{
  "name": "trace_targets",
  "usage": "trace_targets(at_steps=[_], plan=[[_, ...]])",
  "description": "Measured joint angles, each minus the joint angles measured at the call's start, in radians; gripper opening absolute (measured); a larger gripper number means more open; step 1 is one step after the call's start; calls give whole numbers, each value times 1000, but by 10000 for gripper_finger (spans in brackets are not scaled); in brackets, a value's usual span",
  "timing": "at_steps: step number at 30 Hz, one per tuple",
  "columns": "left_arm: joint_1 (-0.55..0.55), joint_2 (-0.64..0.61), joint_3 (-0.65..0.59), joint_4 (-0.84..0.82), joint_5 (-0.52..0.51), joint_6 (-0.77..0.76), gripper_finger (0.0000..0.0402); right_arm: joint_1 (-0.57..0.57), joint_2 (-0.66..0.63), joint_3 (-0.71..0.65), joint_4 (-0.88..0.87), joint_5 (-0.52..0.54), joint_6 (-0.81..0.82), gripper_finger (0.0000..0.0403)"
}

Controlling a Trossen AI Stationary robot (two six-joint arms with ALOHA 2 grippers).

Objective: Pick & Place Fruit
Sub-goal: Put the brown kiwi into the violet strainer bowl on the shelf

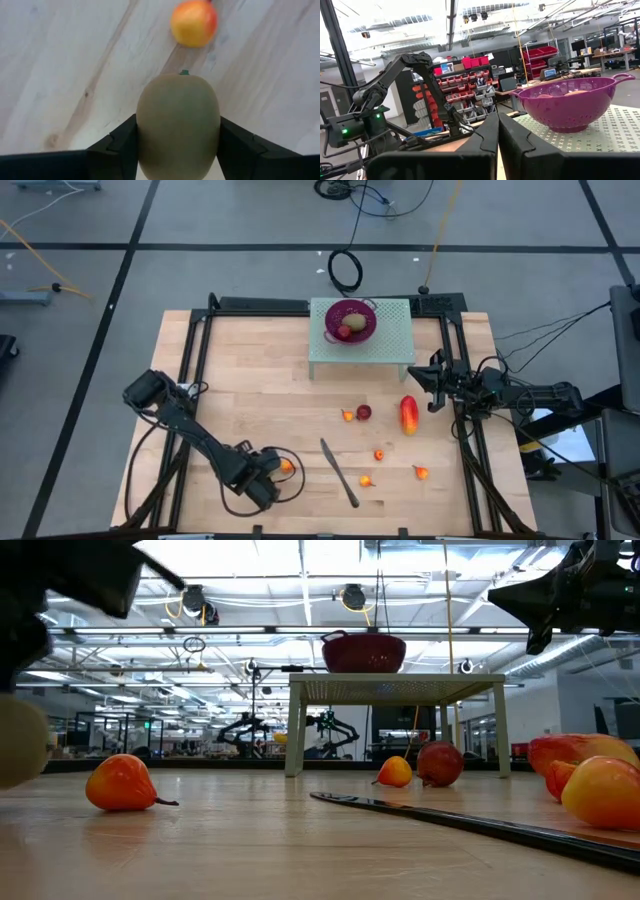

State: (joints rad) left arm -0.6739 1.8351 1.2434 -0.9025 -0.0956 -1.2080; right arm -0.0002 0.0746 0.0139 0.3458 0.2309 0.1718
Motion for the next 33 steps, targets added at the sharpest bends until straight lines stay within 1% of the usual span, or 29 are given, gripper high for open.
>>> trace_targets(at_steps=[6, 10, 15, 19, 22, 26, 31, 33], plan=[[52, -60, 37, -43, -5, 66, 196, 0, 0, 0, 0, 0, 0, 0], [97, -121, 59, -46, -57, 124, 202, 0, 0, 0, -1, 2, 0, 0], [173, -195, 72, -45, -132, 171, 196, 0, 0, 0, -1, 2, 0, 0], [239, -242, 72, -31, -158, 213, 197, 0, 0, 0, -3, 2, 0, 0], [288, -267, 72, -24, -173, 256, 203, 0, 0, 0, -40, 3, 0, 0], [356, -281, 72, 14, -175, 325, 196, 0, 0, 0, -126, -5, 0, 0], [436, -280, 72, 141, -154, 432, 195, 0, 0, 0, -183, -71, 0, 0], [467, -281, 72, 203, -141, 468, 198, 0, 0, 0, -185, -79, 0, 0]])
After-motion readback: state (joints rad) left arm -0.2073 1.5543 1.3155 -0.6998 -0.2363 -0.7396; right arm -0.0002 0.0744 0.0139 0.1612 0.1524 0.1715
